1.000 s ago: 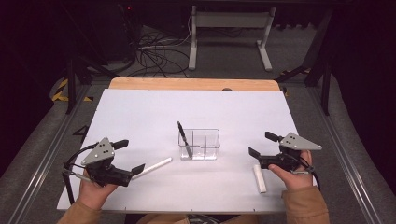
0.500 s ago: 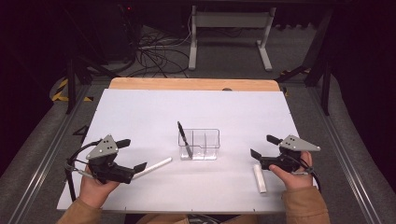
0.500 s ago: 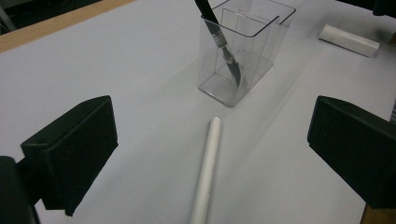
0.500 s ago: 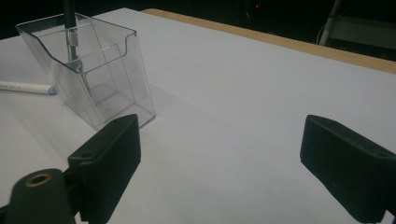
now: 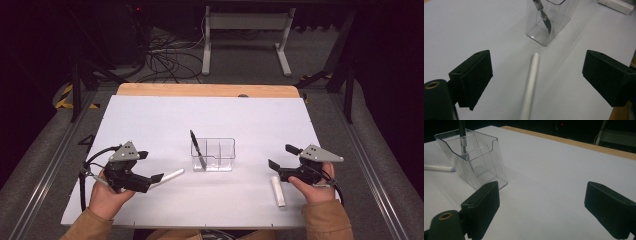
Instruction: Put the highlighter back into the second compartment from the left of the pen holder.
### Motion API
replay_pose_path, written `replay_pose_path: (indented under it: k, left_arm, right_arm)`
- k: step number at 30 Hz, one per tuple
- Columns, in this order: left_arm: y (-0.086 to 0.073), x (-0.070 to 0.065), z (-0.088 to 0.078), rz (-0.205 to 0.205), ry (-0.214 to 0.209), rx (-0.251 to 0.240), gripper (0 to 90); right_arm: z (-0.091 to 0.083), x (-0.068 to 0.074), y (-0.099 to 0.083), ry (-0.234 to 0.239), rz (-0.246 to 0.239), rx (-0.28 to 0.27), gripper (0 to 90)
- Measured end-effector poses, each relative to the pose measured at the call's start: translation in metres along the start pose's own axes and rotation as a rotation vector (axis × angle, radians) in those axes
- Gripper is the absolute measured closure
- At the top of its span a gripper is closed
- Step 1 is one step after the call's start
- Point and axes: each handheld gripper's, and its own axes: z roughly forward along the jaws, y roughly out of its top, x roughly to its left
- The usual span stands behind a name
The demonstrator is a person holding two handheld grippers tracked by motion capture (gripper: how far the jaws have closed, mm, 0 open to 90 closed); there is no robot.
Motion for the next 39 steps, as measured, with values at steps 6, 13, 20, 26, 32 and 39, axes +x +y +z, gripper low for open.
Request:
replay_pose_path:
  k: [6, 13, 20, 26, 32, 39]
  left_arm:
    - [0.007, 0.0, 0.012, -0.021, -0.005, 0.065, 14.6]
    - [0.012, 0.0, 0.023, -0.012, 0.0, 0.138, 17.1]
    - [0.016, -0.002, 0.034, 0.009, 0.013, 0.195, 18.8]
    - [0.018, -0.004, 0.041, 0.028, 0.03, 0.244, 21.8]
    - [0.019, -0.004, 0.048, 0.037, 0.039, 0.293, 27.4]
    - [0.019, -0.005, 0.054, 0.037, 0.037, 0.345, 36.9]
  right_arm:
    - [0.0, 0.0, 0.0, 0.003, 0.0, 0.002, 13.4]
    - [0.0, 0.0, 0.0, 0.01, 0.0, 0.004, 13.6]
    - [0.001, 0.0, -0.001, 0.007, -0.001, 0.007, 13.6]
    - [0.001, 0.0, -0.001, 0.008, -0.001, 0.007, 13.6]
    - [0.0, -0.001, -0.001, 0.009, -0.001, 0.006, 13.6]
    - [0.0, 0.0, 0.0, 0.009, 0.004, 0.006, 13.6]
